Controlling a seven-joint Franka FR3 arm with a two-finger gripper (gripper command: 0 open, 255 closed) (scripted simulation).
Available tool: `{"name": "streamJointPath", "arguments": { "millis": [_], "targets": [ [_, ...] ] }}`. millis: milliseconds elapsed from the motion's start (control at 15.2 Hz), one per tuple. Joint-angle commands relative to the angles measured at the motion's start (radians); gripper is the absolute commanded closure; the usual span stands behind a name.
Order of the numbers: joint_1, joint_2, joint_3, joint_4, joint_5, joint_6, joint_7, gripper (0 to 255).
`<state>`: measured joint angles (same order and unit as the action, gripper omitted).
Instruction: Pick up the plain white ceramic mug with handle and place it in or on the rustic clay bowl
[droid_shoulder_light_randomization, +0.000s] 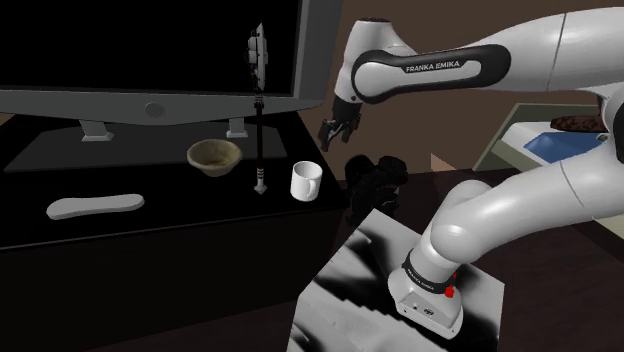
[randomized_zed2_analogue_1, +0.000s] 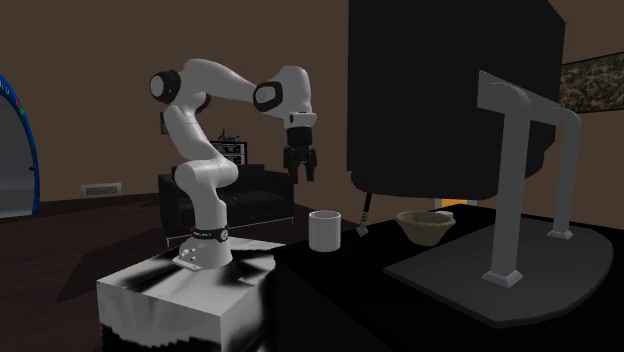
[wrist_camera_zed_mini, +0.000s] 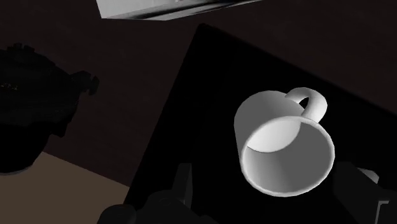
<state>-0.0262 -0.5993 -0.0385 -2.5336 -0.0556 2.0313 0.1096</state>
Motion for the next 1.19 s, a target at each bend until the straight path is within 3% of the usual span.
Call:
{"name": "streamJointPath", "arguments": {
  "millis": [0, 396, 924, 1122],
  "targets": [
    [-0.002, 0.059, -0.011, -0.019, 0.006, 0.08, -0.001, 0],
    [0.003, 0.264, -0.038, -0.037, 0.042, 0.302, -0.008, 0],
    [0.006, 0.352, -0.042, -0.073, 0.05, 0.426, -0.014, 0],
    [0.006, 0.352, -0.042, -0.073, 0.05, 0.426, -0.014, 0]
  ]
}}
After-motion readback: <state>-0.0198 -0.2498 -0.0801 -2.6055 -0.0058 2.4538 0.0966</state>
